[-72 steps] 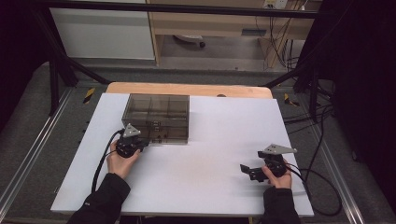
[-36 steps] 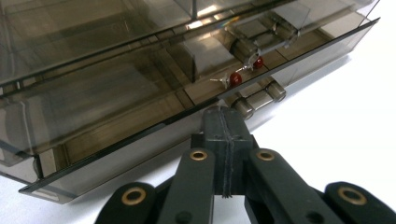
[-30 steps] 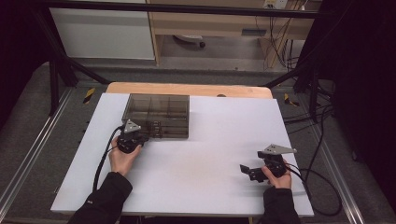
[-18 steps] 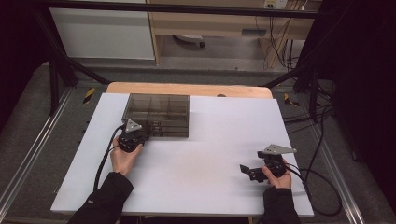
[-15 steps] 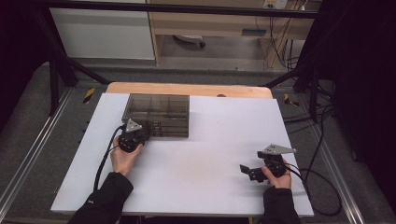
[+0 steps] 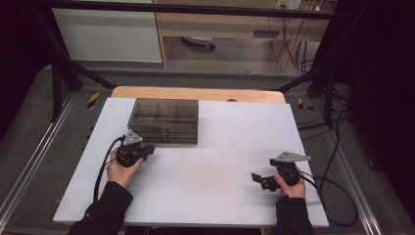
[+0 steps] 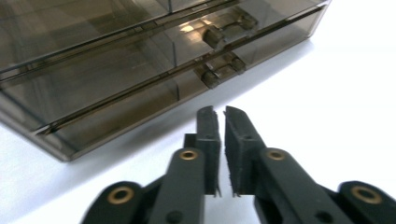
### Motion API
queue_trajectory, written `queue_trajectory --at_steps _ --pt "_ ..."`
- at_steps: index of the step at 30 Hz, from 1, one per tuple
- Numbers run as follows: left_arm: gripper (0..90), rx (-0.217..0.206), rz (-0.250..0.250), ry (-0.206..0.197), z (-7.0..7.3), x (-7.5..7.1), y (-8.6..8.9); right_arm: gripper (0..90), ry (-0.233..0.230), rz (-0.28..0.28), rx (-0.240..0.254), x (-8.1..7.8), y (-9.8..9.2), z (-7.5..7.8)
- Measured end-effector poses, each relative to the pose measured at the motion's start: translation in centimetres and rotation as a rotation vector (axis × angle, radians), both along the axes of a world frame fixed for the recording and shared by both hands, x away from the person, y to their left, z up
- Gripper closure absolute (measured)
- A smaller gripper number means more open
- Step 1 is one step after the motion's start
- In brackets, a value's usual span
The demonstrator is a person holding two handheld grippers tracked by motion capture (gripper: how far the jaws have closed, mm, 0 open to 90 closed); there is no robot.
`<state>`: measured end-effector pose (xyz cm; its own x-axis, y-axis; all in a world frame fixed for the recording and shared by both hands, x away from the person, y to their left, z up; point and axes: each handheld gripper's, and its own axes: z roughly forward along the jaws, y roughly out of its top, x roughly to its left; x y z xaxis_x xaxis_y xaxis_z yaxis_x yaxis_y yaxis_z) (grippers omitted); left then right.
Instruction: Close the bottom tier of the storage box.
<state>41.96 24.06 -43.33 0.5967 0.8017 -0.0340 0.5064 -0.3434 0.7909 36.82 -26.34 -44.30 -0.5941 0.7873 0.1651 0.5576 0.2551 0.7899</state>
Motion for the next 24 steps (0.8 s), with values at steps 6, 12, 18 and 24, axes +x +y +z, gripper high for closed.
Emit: queue_trajectory --at_steps 6,12,18,24 --pt "56.2 0.004 0.017 0.002 0.0 -1.9 1.5 0.4 -0.001 -0.001 0.004 0.0 0.0 0.0" --pt "37.4 0.027 0.022 -0.001 -0.5 -3.4 2.8 0.4 0.000 0.003 0.003 0.0 0.1 0.0" --pt "22.7 0.042 0.018 -0.025 -0.6 -4.3 3.5 0.4 -0.003 0.004 0.000 0.0 0.0 0.0" --pt "14.1 0.037 0.000 -0.027 -0.4 -5.3 4.2 0.4 -0.001 0.008 0.004 0.0 0.1 0.0"
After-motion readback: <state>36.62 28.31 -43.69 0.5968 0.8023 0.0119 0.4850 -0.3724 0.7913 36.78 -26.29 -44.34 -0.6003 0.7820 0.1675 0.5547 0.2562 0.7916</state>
